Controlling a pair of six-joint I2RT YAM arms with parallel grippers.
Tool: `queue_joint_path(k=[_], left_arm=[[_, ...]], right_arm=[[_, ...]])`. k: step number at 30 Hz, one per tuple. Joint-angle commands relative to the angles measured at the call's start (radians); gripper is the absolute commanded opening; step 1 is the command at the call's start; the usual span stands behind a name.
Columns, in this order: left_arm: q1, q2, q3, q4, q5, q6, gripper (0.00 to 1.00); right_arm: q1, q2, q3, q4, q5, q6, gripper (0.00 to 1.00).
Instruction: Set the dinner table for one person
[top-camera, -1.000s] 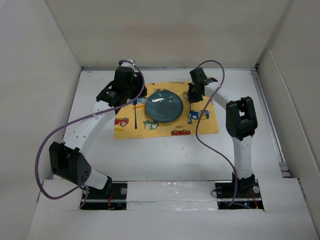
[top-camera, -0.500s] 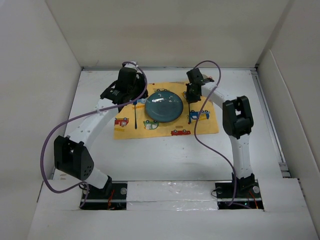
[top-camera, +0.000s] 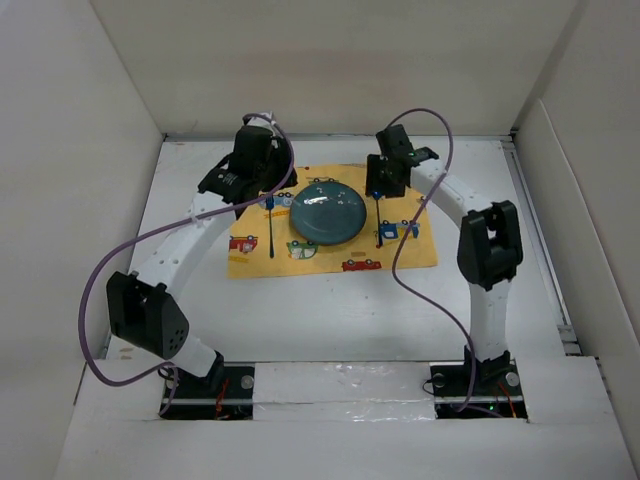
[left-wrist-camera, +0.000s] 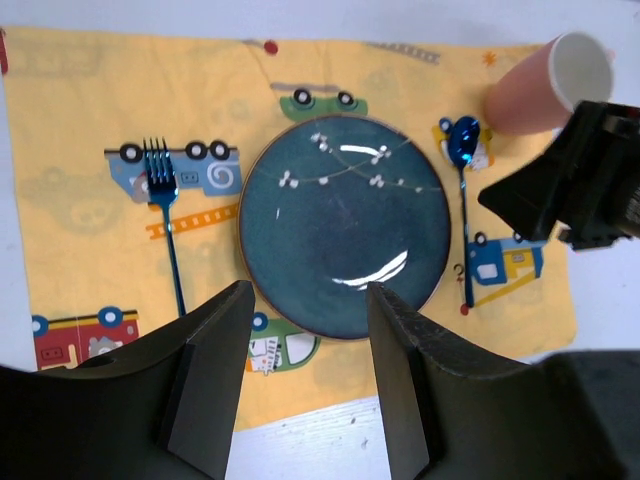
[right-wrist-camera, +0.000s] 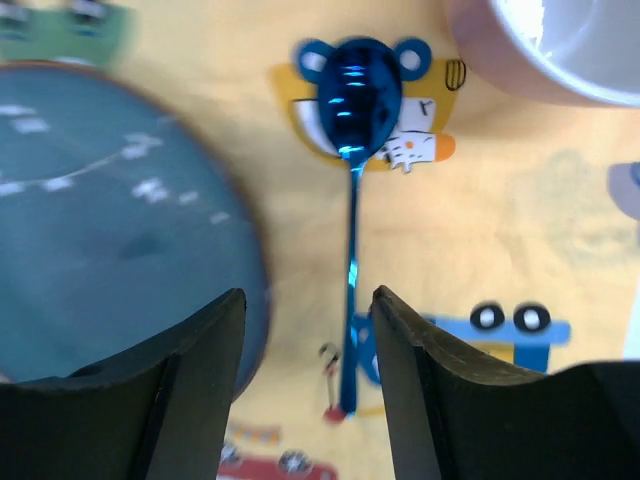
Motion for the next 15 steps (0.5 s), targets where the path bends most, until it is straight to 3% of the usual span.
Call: queue_joint_path(k=[1,4,8,9,10,15], left_arm=[[0.004,-0.026,0.106,0.004,-0.007,0.011,0.46],[0.004,-0.026,0.185,-0.025,-0.017,0.006,0.46],[0.004,-0.084,0.297,-0.028,-0.089,0.003,0.46],[0.004,-0.109,0.317,0.003,-0.106,0.017,0.46],[0.004,-0.194,0.327,0.047,-0.149,0.037,0.49],[0.004,-0.337,0.284,0.164,-0.307,0.081,0.59]], right_arm=[[0.050,-0.253,0.003,-0.005,-0.033,0.010,0.60],[0.064,-0.467,-0.091,0.068,-0.022,0.019,0.60],[0.039,-0.778,-0.211,0.225,0.203,0.073,0.66],[0.021,-0.840,-0.234,0.260,0.224,0.083,0.70],[-0.020,-0.955,-0.300,0.367,0.276,0.108,0.80],[-0.151,-1.158,-0.359,0.451,0.292,0.134,0.91]])
